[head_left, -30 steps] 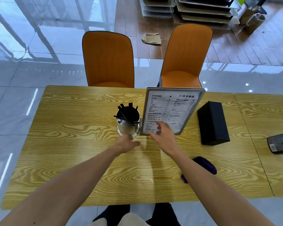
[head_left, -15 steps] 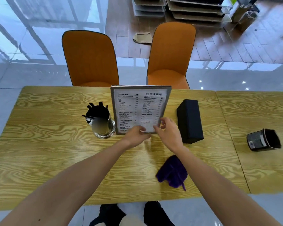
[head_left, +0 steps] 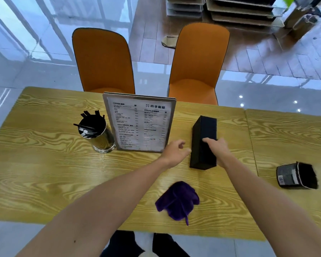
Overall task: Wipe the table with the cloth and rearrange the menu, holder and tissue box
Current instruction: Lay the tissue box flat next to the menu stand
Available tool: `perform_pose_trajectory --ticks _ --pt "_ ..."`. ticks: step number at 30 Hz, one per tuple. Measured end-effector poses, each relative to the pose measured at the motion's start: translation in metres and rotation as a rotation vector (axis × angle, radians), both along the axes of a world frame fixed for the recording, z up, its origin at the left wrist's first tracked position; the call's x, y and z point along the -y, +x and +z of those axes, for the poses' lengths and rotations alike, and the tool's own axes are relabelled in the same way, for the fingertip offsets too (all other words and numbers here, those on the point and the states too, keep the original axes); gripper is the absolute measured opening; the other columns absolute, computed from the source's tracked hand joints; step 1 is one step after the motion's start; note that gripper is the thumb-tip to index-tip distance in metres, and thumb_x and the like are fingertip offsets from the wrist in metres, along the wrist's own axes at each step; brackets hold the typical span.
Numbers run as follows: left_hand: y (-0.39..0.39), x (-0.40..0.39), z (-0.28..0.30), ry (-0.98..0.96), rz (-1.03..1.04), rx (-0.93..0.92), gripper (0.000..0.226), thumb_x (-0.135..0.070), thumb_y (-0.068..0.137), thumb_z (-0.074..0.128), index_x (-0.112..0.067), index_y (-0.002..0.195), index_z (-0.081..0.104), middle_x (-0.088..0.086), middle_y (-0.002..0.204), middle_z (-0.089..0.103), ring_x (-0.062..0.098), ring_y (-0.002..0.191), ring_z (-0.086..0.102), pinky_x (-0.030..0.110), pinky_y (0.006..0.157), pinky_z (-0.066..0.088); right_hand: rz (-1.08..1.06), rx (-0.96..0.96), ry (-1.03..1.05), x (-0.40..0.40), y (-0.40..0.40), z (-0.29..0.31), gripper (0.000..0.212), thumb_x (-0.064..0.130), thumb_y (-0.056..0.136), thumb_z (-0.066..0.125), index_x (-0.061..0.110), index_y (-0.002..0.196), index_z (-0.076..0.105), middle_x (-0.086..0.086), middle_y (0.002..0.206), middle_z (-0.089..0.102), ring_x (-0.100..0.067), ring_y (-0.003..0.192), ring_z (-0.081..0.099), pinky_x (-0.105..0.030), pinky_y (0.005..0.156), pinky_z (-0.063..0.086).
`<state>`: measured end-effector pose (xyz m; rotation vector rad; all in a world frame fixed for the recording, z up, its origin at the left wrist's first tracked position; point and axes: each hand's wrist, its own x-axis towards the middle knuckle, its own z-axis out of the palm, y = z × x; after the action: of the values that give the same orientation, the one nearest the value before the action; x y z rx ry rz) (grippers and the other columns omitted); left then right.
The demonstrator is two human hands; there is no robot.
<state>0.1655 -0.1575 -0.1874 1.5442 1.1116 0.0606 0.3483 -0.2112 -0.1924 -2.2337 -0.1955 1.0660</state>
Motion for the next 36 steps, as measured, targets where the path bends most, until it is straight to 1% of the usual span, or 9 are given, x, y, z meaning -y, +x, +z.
perform_pose_trajectory --ticks 3,7,14,17,22,25,29,33,36 --pt "0.006 0.011 -0.004 -0.087 0.040 0.010 0.057 -0.037 0.096 0.063 -0.019 0.147 0.047 0.004 0.141 0.056 0.018 0.128 0.054 0.034 0.104 0.047 0.029 -0.152 0.054 0.007 0.016 -0.007 0.051 0.034 0.086 0.081 0.005 0.121 0.058 -0.010 0.108 0.069 -0.025 0.098 0.066 -0.040 0.083 0.057" --pt "0.006 0.011 -0.010 -0.103 0.062 0.007 0.059 -0.037 0.097 0.062 -0.018 0.150 0.044 0.005 0.146 0.052 0.019 0.131 0.051 0.034 0.105 0.046 0.185 -0.106 0.069 -0.001 0.020 -0.009 0.056 0.032 0.081 0.085 0.005 0.123 0.060 -0.008 0.110 0.072 -0.023 0.098 0.070 -0.035 0.071 0.056" --pt "-0.002 -0.002 -0.017 -0.078 0.158 -0.042 0.074 -0.044 0.097 0.059 -0.015 0.156 0.027 0.007 0.159 0.036 0.024 0.142 0.041 0.040 0.115 0.037 0.838 0.377 -0.039 -0.002 0.013 -0.004 0.037 0.012 0.083 0.077 0.010 0.106 0.048 -0.006 0.098 0.057 -0.026 0.088 0.059 -0.043 0.070 0.047" --pt "-0.004 0.001 -0.021 -0.080 0.176 -0.056 0.072 -0.043 0.099 0.056 -0.013 0.157 0.025 0.008 0.160 0.034 0.025 0.144 0.039 0.041 0.117 0.035 1.055 0.503 -0.045 0.012 0.014 -0.014 0.036 0.006 0.084 0.073 0.013 0.110 0.050 -0.004 0.108 0.056 -0.027 0.101 0.057 -0.044 0.083 0.051" --pt "-0.006 0.010 -0.037 -0.089 0.199 -0.082 0.062 -0.037 0.100 0.057 -0.013 0.153 0.037 0.006 0.153 0.045 0.021 0.139 0.045 0.035 0.112 0.041 1.339 0.678 -0.117 0.033 0.011 -0.033 0.043 0.004 0.085 0.065 0.019 0.122 0.051 -0.002 0.119 0.053 -0.026 0.111 0.050 -0.035 0.099 0.040" --pt "-0.006 0.014 -0.047 -0.113 0.240 -0.101 0.056 -0.034 0.099 0.059 -0.012 0.149 0.044 0.005 0.147 0.052 0.019 0.133 0.051 0.030 0.107 0.043 1.359 0.750 -0.105 0.041 0.006 -0.042 0.046 0.008 0.085 0.063 0.020 0.128 0.051 -0.004 0.120 0.049 -0.027 0.115 0.047 -0.036 0.106 0.037" --pt "-0.006 0.020 -0.057 -0.077 0.287 -0.146 0.050 -0.027 0.098 0.061 -0.011 0.144 0.050 0.005 0.140 0.057 0.020 0.125 0.056 0.031 0.103 0.048 1.171 0.742 -0.028 0.053 0.006 -0.046 0.062 0.030 0.086 0.072 0.016 0.142 0.048 -0.014 0.148 0.039 -0.033 0.143 0.033 -0.044 0.118 0.030" --pt "-0.003 0.024 -0.064 -0.127 0.382 -0.166 0.039 -0.026 0.098 0.062 -0.010 0.133 0.058 0.007 0.123 0.064 0.022 0.106 0.064 0.032 0.092 0.054 0.939 0.563 -0.122 0.060 0.007 -0.047 0.105 0.047 0.085 0.075 0.012 0.162 0.013 -0.020 0.169 -0.002 -0.034 0.158 -0.008 -0.047 0.126 0.012" --pt "-0.001 0.021 -0.065 -0.103 0.441 -0.151 0.020 -0.022 0.097 0.064 -0.011 0.114 0.066 0.006 0.111 0.068 0.020 0.098 0.066 0.033 0.089 0.056 0.820 0.572 -0.113 0.058 0.005 -0.048 0.108 0.051 0.086 0.069 0.014 0.164 0.003 -0.017 0.171 -0.008 -0.030 0.158 -0.013 -0.046 0.126 0.002"
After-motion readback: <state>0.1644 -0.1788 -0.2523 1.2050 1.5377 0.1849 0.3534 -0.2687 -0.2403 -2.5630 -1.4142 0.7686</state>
